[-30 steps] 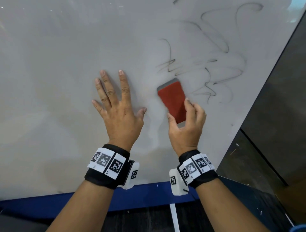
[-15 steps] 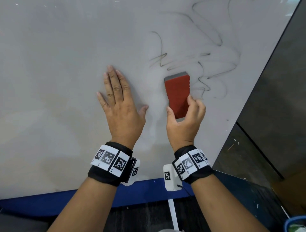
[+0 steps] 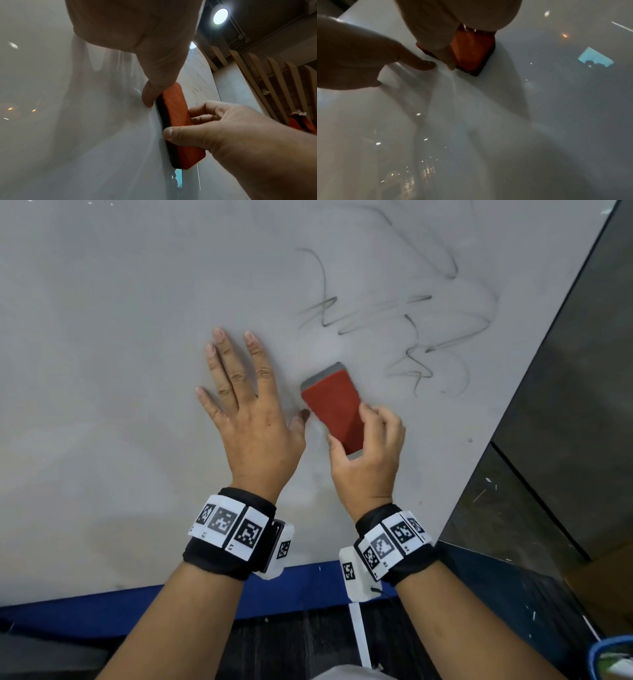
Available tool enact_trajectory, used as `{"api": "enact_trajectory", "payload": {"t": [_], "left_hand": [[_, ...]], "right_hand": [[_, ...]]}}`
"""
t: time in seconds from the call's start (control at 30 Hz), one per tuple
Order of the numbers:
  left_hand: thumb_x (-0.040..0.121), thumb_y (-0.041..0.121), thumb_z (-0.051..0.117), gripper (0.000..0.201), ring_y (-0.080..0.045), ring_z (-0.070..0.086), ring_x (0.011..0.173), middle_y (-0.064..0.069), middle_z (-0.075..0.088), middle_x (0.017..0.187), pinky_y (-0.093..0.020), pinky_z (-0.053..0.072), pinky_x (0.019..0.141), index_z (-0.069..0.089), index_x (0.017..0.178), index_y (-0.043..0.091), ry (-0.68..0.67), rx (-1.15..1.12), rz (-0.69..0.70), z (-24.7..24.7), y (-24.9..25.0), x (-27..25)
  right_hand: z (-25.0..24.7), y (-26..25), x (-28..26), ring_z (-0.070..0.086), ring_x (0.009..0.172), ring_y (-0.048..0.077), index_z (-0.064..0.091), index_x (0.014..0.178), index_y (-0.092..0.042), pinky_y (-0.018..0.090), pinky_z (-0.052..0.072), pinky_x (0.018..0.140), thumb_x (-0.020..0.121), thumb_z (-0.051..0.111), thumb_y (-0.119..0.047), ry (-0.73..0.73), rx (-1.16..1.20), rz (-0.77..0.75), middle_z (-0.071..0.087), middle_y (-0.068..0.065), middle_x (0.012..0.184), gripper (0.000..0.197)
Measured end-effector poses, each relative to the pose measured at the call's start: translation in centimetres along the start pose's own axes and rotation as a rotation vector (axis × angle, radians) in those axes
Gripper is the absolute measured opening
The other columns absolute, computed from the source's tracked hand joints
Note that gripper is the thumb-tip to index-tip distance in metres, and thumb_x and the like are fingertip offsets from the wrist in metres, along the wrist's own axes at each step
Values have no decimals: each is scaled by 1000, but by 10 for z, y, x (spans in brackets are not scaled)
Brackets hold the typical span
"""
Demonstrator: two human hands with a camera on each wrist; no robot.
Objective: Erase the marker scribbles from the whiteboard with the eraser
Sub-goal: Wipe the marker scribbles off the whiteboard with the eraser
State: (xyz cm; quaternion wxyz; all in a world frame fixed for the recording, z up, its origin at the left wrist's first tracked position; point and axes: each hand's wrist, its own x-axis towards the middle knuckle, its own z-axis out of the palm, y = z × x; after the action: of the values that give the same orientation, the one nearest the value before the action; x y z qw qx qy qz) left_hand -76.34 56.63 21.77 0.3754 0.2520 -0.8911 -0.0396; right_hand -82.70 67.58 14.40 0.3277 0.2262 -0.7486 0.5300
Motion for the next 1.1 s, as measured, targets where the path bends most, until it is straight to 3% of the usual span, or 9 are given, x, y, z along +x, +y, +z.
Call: {"api": "enact_trajectory", "payload": {"t": [0.07,0.23,0.4,0.5,0.6,0.77,0.9,0.97,1.1], "left_hand": [[79,48,73,117,-39,-9,150,-24,-8,162,-69,11,115,-6,156,11,-3,9,1,1,0,0],[76,60,70,122,-39,-9,150,-24,-9,162,-68,9,115,-8,156,11,-20,28,-7,1,2,-1],[75,55,71,120,-42,-6,150,-26,-5,161,-71,11,113,-3,156,6,-1,2,-28,3,8,-1],[77,62,68,120,-42,-5,150,-26,-4,161,-70,11,114,-3,156,5,-10,24,-28,4,8,-1],[78,61,67,119,-42,-5,150,-26,-5,161,-71,12,113,-3,156,5,-12,23,-34,5,9,-2],[81,60,62,114,-44,-4,149,-28,-3,161,-72,12,112,-1,155,2,-2,23,-23,8,9,-3],[80,66,61,116,-44,-3,149,-28,-2,161,-71,11,113,-2,155,4,-11,52,-16,9,8,-3],[80,66,60,115,-44,-2,149,-28,-2,161,-71,11,113,-1,155,3,-12,52,-14,9,8,-4],[81,63,59,113,-45,-3,149,-29,-2,161,-72,10,113,-1,155,1,-12,50,-24,12,11,-5]], "right_hand": [[-6,6,4,52,107,30,61,123,1,35,48,96,72,83,-11,-4,-27,-42,51,13,118,57],[-9,8,15,51,117,36,54,129,4,49,46,101,74,82,-14,109,29,145,49,20,126,64],[-6,-5,5,47,113,31,54,127,2,36,40,101,73,82,-17,-54,-46,32,52,18,124,64],[-16,3,17,45,121,29,44,141,-5,38,41,104,74,81,-18,13,-30,109,47,16,133,78],[-18,0,16,44,115,26,36,150,-12,24,33,102,76,80,-17,31,-62,91,46,14,133,86],[-10,0,3,47,104,29,43,147,-14,38,44,96,78,78,-19,-72,-146,-71,50,14,122,78],[-20,16,16,44,108,27,38,150,-9,33,40,99,79,77,-19,73,-110,64,48,16,123,81],[-16,11,15,45,109,28,33,152,-8,38,43,100,80,76,-19,102,-94,131,46,16,125,84],[-11,7,6,45,108,31,35,151,-9,46,45,98,81,74,-17,27,-111,51,47,17,124,81]]}}
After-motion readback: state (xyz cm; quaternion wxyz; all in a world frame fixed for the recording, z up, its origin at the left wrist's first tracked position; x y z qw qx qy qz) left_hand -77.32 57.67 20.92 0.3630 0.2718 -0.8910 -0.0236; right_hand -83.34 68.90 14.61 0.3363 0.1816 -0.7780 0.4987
